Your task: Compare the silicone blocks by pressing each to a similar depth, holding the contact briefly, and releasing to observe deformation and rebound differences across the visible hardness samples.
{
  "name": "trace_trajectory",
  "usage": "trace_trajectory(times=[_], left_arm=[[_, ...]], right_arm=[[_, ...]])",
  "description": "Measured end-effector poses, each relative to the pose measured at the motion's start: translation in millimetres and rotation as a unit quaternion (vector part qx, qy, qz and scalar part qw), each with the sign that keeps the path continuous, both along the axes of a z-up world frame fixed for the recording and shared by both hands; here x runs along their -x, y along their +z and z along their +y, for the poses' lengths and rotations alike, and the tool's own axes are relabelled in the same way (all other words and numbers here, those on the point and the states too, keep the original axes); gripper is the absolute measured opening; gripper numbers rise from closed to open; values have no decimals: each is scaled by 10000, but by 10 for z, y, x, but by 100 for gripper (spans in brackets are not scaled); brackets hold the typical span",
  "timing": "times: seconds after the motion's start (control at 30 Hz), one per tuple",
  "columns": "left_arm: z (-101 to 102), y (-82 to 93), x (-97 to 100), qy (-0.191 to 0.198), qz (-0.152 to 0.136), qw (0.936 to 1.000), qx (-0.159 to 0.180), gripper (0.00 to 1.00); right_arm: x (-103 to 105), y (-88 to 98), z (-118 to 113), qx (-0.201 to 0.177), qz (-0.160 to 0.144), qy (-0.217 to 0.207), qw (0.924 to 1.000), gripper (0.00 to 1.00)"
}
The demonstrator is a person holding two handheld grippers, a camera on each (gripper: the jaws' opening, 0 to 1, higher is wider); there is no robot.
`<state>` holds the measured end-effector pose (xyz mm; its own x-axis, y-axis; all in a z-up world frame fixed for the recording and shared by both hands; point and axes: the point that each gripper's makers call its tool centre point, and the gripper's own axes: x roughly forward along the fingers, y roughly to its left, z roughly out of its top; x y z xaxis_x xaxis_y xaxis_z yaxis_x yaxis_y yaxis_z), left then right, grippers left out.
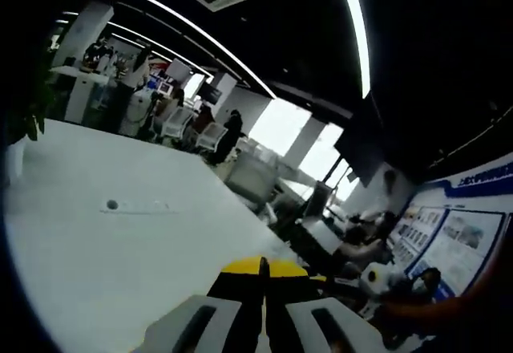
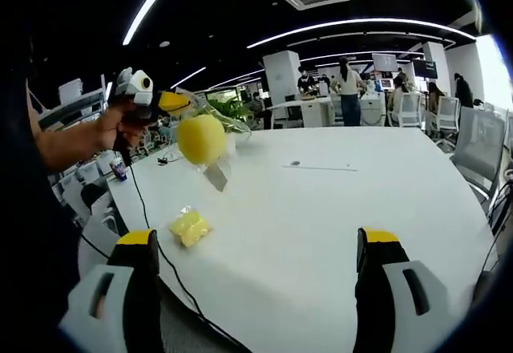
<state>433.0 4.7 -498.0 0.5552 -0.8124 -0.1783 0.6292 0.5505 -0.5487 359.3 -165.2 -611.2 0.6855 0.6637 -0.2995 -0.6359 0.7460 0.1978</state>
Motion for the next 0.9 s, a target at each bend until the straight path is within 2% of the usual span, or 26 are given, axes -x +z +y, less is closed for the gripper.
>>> trace_trajectory(times=[0.13, 0.27, 0.53, 0.9], left_arm=[[-16, 95, 47, -35, -36, 10000, 53, 0], [-42, 197, 96, -69, -120, 9998, 136, 0], [-55, 273, 142, -140, -167, 9996, 201, 0], [-99, 424, 285, -379, -207, 9984, 355, 0]], right_arm=[[-3, 98, 41, -18, -100, 101, 9999, 96], [-12, 120, 63, -17, -118, 180, 9998, 96], [-41, 228, 115, -28, -234, 304, 9993, 96], [-132, 529, 205, -246, -426, 529, 9974, 96]])
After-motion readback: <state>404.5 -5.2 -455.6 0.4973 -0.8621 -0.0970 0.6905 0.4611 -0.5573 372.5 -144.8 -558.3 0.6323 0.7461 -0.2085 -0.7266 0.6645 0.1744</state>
